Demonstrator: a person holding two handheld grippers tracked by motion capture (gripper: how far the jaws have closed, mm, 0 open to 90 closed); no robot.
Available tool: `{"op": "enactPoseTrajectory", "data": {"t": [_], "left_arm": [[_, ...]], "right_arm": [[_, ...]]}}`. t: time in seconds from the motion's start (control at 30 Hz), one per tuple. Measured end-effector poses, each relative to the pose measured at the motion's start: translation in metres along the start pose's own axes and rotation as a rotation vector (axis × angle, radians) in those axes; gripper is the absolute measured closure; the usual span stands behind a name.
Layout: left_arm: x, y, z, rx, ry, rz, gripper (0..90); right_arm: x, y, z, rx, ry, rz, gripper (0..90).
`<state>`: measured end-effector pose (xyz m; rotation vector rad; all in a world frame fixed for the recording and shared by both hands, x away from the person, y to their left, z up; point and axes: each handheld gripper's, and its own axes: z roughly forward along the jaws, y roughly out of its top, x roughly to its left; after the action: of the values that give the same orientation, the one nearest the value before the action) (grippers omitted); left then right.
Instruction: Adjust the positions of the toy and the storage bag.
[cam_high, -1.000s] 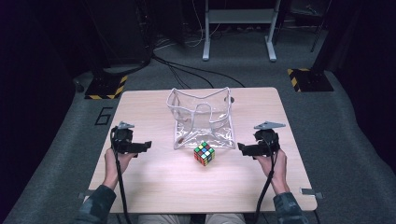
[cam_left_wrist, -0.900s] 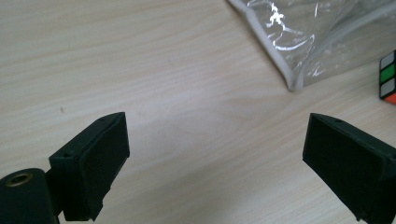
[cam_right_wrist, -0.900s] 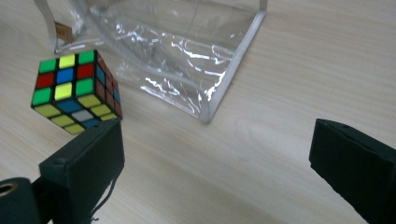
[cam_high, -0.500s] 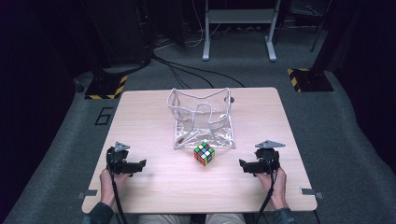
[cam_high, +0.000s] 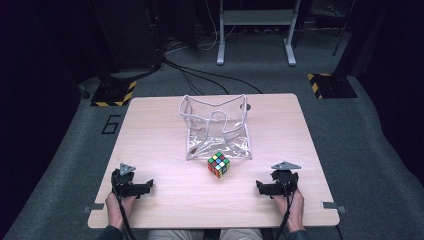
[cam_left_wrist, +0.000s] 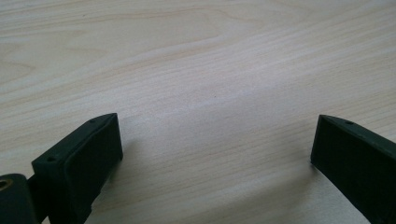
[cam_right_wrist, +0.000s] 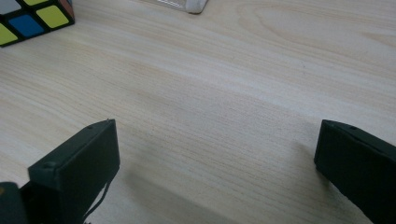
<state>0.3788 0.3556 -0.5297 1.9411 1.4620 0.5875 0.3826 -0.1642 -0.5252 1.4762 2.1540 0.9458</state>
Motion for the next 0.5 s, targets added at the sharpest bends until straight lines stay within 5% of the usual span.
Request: {"op": "enactPoseTrajectory", "data": {"t": [0.17, 0.5], "left_arm": [[0.0014, -0.0014, 0.0012, -0.011, 0.018, -0.004, 1.0], [0.0018, -0.0007, 0.0022, -0.013, 0.021, -0.001, 1.0]], "right_arm": [[0.0054, -0.0003, 0.0041, 0.009, -0.047, -0.058, 0.0], [0.0068, -0.0030, 0.0039, -0.013, -0.039, -0.070, 0.0]]}}
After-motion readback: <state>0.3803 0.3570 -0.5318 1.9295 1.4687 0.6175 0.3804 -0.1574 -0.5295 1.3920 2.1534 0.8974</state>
